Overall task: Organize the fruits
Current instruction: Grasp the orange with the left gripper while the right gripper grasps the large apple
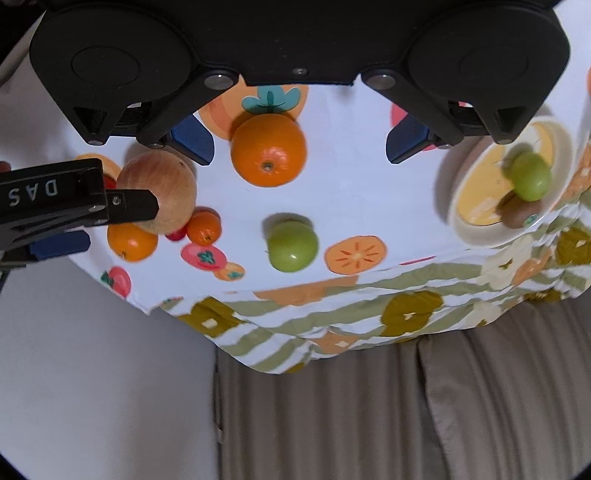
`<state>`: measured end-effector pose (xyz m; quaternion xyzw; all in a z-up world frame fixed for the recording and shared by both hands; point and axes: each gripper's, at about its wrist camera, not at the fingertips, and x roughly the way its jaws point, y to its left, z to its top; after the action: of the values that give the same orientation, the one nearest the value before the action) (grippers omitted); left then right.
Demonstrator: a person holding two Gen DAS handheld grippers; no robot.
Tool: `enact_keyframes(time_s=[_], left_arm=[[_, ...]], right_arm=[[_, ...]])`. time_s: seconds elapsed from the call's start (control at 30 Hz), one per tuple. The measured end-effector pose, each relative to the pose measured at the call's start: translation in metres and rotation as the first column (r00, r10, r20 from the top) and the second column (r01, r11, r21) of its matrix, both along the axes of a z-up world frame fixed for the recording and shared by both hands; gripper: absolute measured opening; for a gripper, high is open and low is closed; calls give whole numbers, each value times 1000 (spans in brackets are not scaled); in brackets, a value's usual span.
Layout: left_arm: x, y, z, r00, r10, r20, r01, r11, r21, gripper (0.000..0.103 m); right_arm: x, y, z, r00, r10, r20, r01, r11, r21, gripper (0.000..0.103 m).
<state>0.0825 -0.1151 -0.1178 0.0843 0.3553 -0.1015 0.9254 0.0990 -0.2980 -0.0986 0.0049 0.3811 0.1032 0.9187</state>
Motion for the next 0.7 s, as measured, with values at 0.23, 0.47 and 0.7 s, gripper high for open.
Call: enact_keyframes(time_s=[0.23,0.47,0.7], left_arm=[[14,-9,-25,998,-55,-29,55,998,16,91],[23,-18,-38,996,-84,-37,86,996,35,85],[28,-23,-45,994,-99,-54,101,994,39,70]], right_arm=[[5,1,-22,1000,4,-11,-3,1000,19,103],[12,5,-33,1000,-8,-8,9,999,39,103],[19,6,-41,1000,-16,-11,16,999,43,103]])
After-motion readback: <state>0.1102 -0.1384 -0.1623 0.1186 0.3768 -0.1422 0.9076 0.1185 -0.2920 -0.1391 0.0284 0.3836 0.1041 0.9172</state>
